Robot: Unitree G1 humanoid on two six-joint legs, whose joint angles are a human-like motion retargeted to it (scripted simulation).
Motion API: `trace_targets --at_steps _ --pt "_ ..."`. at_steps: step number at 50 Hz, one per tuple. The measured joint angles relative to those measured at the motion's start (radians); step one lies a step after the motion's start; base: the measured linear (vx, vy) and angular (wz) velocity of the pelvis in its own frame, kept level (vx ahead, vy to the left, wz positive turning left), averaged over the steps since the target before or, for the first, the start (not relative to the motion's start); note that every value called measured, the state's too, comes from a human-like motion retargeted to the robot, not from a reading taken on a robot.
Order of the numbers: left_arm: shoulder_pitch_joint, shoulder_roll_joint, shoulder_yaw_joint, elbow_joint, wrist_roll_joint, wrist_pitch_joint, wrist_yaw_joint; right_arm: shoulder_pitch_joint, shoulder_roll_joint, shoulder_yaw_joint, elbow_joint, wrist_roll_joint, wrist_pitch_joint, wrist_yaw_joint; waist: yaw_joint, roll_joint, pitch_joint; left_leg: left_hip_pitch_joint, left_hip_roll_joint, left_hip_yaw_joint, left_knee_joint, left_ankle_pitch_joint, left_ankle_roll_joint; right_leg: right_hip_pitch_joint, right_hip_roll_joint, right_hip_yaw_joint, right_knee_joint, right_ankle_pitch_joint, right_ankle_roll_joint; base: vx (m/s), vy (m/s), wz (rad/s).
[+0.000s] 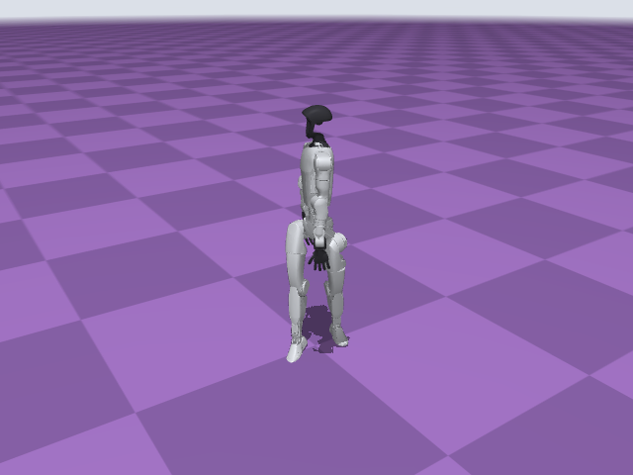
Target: Upper body actions
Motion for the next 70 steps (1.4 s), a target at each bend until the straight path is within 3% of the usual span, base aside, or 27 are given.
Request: trace_targets --at_steps 12,27,39,48,55,63,67,70 --pt "-0.041 -0.084 -0.066 -0.010 0.005 -0.035 -0.015 0.141 0.011 -0.048 0.000 0.079 0.095 0.054 0.041 0.015 0.000 -0.012 -0.007 -0.037 -0.002 -0.002 0.015 0.006 -0.016 -0.014 0.005 -0.009 -0.041 0.00 0.01 0.21" --pt "0.029 -0.027 -0.016 0.050 0.047 -0.008 0.021 -0.003 -0.042 -0.034 -0.024 0.006 -0.014 0.035 0.243 -0.045 -0.004 -0.032 -0.028 -0.254 -0.011 0.016 0.084 0.078 -0.129 -0.138 0.044 -0.099 -0.128 0.09 -0.19 1.03" --pt "0.013 0.082 0.078 0.066 0.015 -0.007 0.041 -0.006 -0.069 -0.092 -0.034 0.070 -0.045 0.030 0.402 -0.125 -0.006 -0.099 -0.063 -0.532 -0.043 0.086 0.155 0.172 -0.254 -0.354 0.053 -0.217 -0.186 0.20 -0.16 1.70" --pt "-0.016 0.103 0.078 0.110 -0.004 0.000 0.052 0.023 -0.030 -0.072 0.000 0.018 -0.028 0.060 0.588 -0.217 -0.021 -0.174 -0.104 -0.693 -0.049 0.146 0.170 0.251 -0.346 -0.608 0.021 -0.286 -0.188 0.14 -0.08 1.48" --pt "0.029 0.092 0.089 0.146 -0.015 0.000 0.065 0.002 0.016 0.008 -0.066 -0.031 -0.050 0.076 0.643 -0.229 -0.009 -0.201 -0.106 -0.763 -0.038 0.173 0.166 0.316 -0.362 -0.751 0.005 -0.323 -0.180 0.08 -0.04 0.96" --pt "0.115 0.073 0.130 0.158 -0.045 0.008 0.073 -0.045 0.077 0.109 -0.148 -0.037 -0.097 0.101 0.673 -0.229 0.008 -0.196 -0.100 -0.784 -0.034 0.178 0.162 0.344 -0.356 -0.785 0.000 -0.334 -0.179 0.01 -0.01 0.19" --pt "0.157 0.042 0.171 0.158 -0.118 0.008 0.073 -0.073 0.108 0.160 -0.155 -0.065 -0.105 0.108 0.626 -0.231 0.012 -0.192 -0.075 -0.801 -0.019 0.170 0.127 0.339 -0.370 -0.794 0.006 -0.333 -0.177 -0.05 -0.03 0.07" --pt "0.178 0.025 0.202 0.158 -0.206 0.032 0.069 -0.070 0.136 0.189 -0.164 -0.104 -0.122 0.103 0.610 -0.220 0.010 -0.181 -0.071 -0.773 -0.028 0.164 0.133 0.321 -0.358 -0.756 0.011 -0.326 -0.182 -0.04 -0.05 -0.68"
